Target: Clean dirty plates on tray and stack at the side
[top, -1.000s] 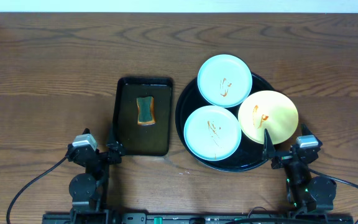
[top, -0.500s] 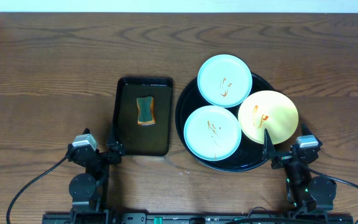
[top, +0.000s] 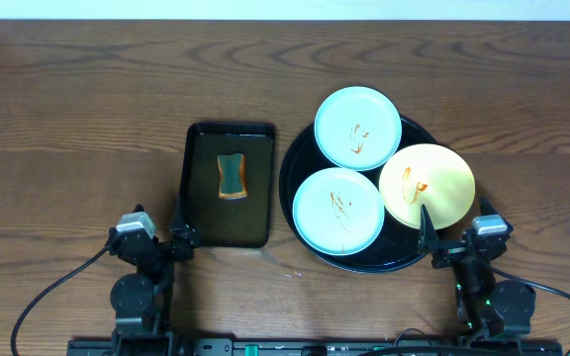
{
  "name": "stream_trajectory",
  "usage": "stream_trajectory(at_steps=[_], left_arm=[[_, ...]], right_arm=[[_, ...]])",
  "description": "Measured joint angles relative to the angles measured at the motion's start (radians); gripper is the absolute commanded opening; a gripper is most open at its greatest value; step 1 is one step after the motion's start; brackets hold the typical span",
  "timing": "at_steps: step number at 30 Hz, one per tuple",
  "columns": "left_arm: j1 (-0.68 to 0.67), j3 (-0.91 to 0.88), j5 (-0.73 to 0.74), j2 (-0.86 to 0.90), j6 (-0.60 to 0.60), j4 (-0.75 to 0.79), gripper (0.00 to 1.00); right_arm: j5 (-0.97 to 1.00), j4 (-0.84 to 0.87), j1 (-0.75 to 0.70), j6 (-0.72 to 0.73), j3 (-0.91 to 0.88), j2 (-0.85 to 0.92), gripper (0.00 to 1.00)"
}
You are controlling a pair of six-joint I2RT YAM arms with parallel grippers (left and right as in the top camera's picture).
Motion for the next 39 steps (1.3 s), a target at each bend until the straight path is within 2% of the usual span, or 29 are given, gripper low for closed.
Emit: stream_trajectory(at_steps=[11, 17, 23, 27, 34, 39], left_arm=[[0.000, 0.024, -0.003, 0.177, 0.000, -0.038, 0.78], [0.000, 0.113, -0.013, 0.346, 0.000, -0.053, 0.79], [0.000, 0.278, -0.016, 0.558, 0.000, -0.093, 0.79], [0.000, 0.413, -0.016, 0.719, 0.000, -0.221, 0.78], [-0.018, 0.709, 0.011, 0.959, 0.000, -0.492, 0.79], [-0.072, 0.890, 0.019, 1.058, 0.000, -0.644, 0.79]], right_arm=[[0.000, -0.022, 0.000, 0.084, 0.006, 0.007, 0.99], [-0.027, -0.118, 0.000, 0.098, 0.072, 0.118, 0.99], [-0.092, -0.145, 0.000, 0.136, 0.218, 0.346, 0.99], [-0.164, -0.192, 0.000, 0.156, 0.337, 0.532, 0.99], [-0.255, -0.454, 0.002, 0.173, 0.579, 0.867, 0.99], [-0.242, -0.612, 0.058, 0.174, 0.712, 1.031, 0.99]])
